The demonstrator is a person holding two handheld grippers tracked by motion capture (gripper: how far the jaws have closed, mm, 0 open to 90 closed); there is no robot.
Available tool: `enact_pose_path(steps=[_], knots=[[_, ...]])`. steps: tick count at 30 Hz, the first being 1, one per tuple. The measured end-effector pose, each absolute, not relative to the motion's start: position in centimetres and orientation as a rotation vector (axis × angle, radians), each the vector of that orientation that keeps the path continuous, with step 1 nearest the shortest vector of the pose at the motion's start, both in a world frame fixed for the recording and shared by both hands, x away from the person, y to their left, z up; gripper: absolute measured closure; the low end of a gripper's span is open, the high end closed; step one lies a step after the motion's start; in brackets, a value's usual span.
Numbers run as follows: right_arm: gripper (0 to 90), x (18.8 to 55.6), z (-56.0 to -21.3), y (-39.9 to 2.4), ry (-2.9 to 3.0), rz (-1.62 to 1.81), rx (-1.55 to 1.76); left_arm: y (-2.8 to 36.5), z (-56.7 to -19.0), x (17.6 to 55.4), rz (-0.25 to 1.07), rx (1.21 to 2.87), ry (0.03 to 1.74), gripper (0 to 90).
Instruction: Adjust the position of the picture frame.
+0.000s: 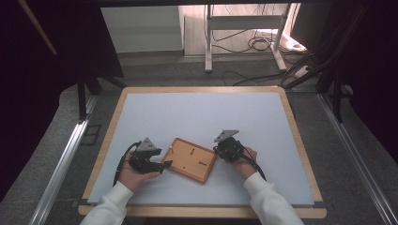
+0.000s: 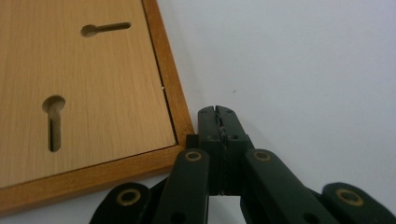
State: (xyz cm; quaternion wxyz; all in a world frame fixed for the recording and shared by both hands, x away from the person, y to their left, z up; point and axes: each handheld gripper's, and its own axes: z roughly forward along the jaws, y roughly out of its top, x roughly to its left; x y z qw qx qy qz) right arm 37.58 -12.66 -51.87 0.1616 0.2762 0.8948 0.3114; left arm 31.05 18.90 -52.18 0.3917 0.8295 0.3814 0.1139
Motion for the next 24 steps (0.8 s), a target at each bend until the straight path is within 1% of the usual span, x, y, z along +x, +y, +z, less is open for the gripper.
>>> enact_pose_path(steps=[13, 24], knots=[[90.0, 33.5, -51.5, -12.1, 2.597, 0.869, 0.704, 19.4, -51.9, 30.4, 0.3, 2.083, 0.964, 29.8], [90.0, 30.8, -51.7, -12.5, 2.626, 0.912, 0.724, 19.4, -51.9, 30.3, 0.304, 2.083, 0.967, 29.8]])
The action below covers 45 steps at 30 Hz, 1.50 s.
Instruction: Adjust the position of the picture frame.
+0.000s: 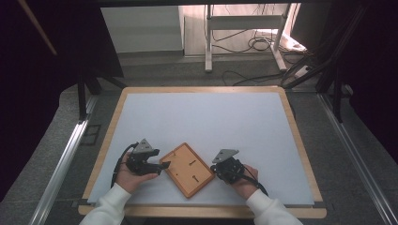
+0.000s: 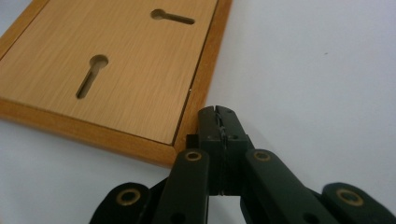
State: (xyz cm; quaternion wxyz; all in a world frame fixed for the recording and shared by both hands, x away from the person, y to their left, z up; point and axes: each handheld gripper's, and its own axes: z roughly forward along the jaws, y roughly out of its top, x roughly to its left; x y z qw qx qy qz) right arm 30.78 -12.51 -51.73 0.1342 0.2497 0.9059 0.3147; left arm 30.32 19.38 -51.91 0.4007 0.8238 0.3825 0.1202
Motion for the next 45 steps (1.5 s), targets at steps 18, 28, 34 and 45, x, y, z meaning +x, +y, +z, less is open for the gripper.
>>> enact_pose_path(steps=[18, 28, 34, 45], knots=[[90.0, 29.7, -50.8, -14.0, 2.622, 1.018, 0.702, 19.9, -51.8, 29.8, 0.311, 2.065, 0.975, 31.8], [56.7, 30.1, -50.9, -19.6, 2.515, 1.098, 0.885, 20.0, -51.5, 29.6, 0.308, 2.055, 0.963, 36.8], [35.8, 29.9, -50.8, -21.9, 2.383, 1.107, 1.011, 20.2, -51.4, 29.2, 0.304, 2.052, 0.957, 48.4], [31.5, 30.0, -50.8, -22.7, 2.353, 1.087, 1.04, 21.7, -51.4, 27.8, 0.303, 2.107, 0.951, 90.0]])
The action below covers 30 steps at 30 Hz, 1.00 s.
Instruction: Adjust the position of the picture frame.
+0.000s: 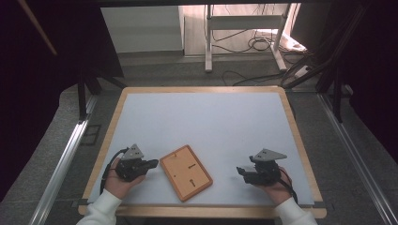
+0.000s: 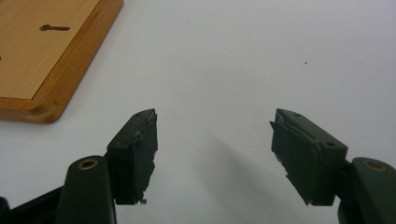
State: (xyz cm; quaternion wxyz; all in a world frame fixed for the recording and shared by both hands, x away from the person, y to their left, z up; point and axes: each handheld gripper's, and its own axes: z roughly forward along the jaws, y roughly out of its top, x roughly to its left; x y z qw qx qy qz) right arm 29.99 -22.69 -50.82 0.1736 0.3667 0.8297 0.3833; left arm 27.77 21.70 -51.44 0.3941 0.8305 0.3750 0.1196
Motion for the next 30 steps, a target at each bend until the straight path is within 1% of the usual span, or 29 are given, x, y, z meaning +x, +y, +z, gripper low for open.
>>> enact_pose_path(steps=[5, 10, 17, 23, 26, 30], knots=[[31.1, 30.1, -51.1, -22.7, 2.357, 1.065, 1.047, 21.7, -52.3, 28.0, 0.259, 2.165, 0.986, 90.0], [30.8, 30.2, -51.1, -22.7, 2.357, 1.058, 1.048, 20.7, -53.0, 28.8, 0.254, 2.207, 0.991, 90.0], [30.5, 30.3, -51.2, -22.7, 2.35, 1.049, 1.049, 20.5, -52.7, 29.6, 0.25, 2.195, 1.007, 90.0], [30.5, 30.2, -51.1, -22.8, 2.339, 1.052, 1.047, 20.6, -53.1, 29.3, 0.231, 2.226, 1.012, 90.0], [30.5, 30.2, -51.1, -22.8, 2.336, 1.052, 1.048, 20.4, -53.0, 29.6, 0.255, 2.233, 1.013, 90.0], [30.5, 30.2, -51.1, -22.7, 2.339, 1.05, 1.045, 20.1, -53.2, 30.2, 0.252, 2.229, 1.025, 90.0]])
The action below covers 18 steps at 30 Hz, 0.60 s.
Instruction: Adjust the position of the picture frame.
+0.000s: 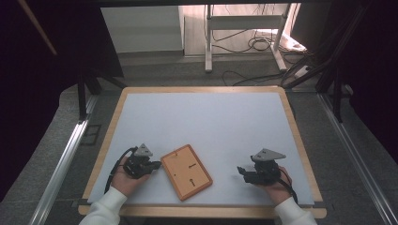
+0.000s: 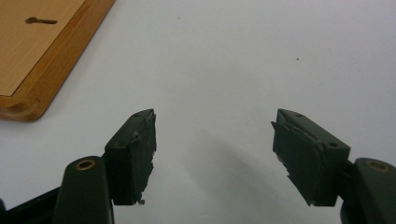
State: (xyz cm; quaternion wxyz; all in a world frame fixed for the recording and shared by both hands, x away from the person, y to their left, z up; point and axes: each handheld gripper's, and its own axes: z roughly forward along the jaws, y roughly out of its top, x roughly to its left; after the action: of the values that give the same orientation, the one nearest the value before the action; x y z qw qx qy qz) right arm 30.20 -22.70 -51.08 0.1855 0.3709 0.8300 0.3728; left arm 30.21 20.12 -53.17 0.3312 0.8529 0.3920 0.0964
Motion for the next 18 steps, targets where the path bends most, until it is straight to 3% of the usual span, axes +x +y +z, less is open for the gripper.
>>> enact_pose_path(steps=[18], knots=[[30.3, 30.4, -51.2, -22.8, 2.345, 1.048, 1.054, 18.1, -53.1, 33.4, 0.276, 2.204, 1.043, 90.0]])
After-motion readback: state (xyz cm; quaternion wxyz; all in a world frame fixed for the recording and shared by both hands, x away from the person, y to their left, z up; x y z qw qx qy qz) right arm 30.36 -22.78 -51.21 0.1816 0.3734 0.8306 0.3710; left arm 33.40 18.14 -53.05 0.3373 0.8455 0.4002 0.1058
